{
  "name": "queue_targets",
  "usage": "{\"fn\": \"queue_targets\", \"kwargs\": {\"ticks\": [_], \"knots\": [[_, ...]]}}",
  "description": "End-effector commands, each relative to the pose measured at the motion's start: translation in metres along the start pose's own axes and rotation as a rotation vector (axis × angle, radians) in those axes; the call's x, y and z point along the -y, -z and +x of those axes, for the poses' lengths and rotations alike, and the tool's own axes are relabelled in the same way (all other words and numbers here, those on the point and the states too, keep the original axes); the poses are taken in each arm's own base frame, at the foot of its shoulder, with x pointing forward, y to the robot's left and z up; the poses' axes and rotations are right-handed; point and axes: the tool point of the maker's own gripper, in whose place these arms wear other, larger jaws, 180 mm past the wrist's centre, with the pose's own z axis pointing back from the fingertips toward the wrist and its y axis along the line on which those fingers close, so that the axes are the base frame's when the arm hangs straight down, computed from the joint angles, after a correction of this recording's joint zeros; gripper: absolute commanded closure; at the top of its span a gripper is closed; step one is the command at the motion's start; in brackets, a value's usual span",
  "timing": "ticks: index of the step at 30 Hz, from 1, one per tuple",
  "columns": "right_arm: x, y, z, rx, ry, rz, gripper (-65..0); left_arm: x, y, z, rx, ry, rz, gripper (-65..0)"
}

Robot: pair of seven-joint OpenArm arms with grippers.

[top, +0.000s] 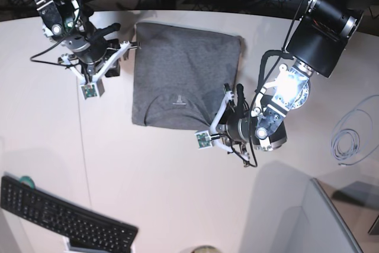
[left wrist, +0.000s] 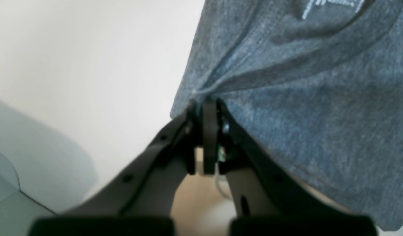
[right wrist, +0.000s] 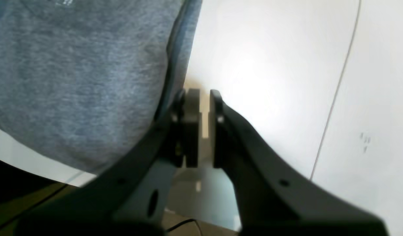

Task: Layout the t-shirt on the table in an organized manner, then fold the t-shirt properly
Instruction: 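Tuck and smooth the shirt's hem corner with the left gripper, then pinch the shirt's collar edge with both grippers and straighten it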

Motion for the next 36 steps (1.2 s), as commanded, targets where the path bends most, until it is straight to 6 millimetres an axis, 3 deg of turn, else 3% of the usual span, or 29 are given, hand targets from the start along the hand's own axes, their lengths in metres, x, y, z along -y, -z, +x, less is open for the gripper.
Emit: {"fn": "queue_targets", "kwargs": {"ticks": [1, 3, 7, 9, 11, 13, 17, 20, 22, 24, 26, 30, 33, 36], "knots": [[0.002, -0.002, 0.012, 0.039, -0.003, -0.004, -4.8, -0.019, -0.008, 0.007, 0.019, 0.0, 0.044, 0.0], [0.002, -0.002, 0.012, 0.039, -0.003, -0.004, -4.8, -0.019, -0.008, 0.006, 0.018, -0.001, 0.045, -1.3], [0.001, -0.002, 0.011, 0.039, -0.004, -0.003, -4.8, -0.025, -0.009, 0.0, -0.022, 0.031, 0.076, -28.0], [0.001, -0.002, 0.011, 0.037, -0.004, -0.003, -4.8, -0.028, -0.009, -0.003, -0.042, 0.05, 0.094, -37.5], [0.001, -0.003, 0.01, 0.037, -0.004, -0.002, -4.8, -0.03, -0.01, -0.003, -0.048, 0.059, 0.105, -43.8], [0.001, -0.003, 0.009, 0.036, -0.003, -0.001, -4.8, -0.035, -0.013, -0.002, -0.044, 0.058, 0.118, -45.7], [-0.001, -0.004, 0.009, 0.036, -0.004, 0.002, -4.8, -0.068, -0.038, 0.01, 0.033, -0.024, 0.216, -45.7], [-0.001, -0.004, 0.007, 0.032, -0.003, 0.002, -4.8, -0.091, -0.073, 0.021, 0.123, -0.096, 0.329, -45.7], [-0.004, -0.008, 0.006, 0.037, -0.001, 0.009, -4.8, -0.093, -0.099, 0.024, 0.181, -0.119, 0.399, -45.6], [-0.01, -0.014, 0.009, 0.053, -0.001, 0.024, -4.8, -0.077, -0.114, 0.019, 0.207, -0.137, 0.428, -45.1], [-0.014, -0.019, 0.013, 0.069, -0.005, 0.036, -4.8, -0.044, -0.113, 0.004, 0.199, -0.17, 0.397, -37.4], [-0.017, -0.022, 0.016, 0.077, -0.007, 0.043, -4.8, 0.022, -0.095, -0.02, 0.184, -0.278, 0.267, 0.0], [-0.019, -0.023, 0.015, 0.078, -0.006, 0.049, -4.8, 0.056, -0.09, -0.029, 0.218, -0.408, 0.184, 0.0], [-0.043, -0.026, 0.008, 0.063, -0.038, 0.111, -4.8, 0.085, -0.088, -0.035, 0.262, -0.512, 0.108, 0.0]]}}
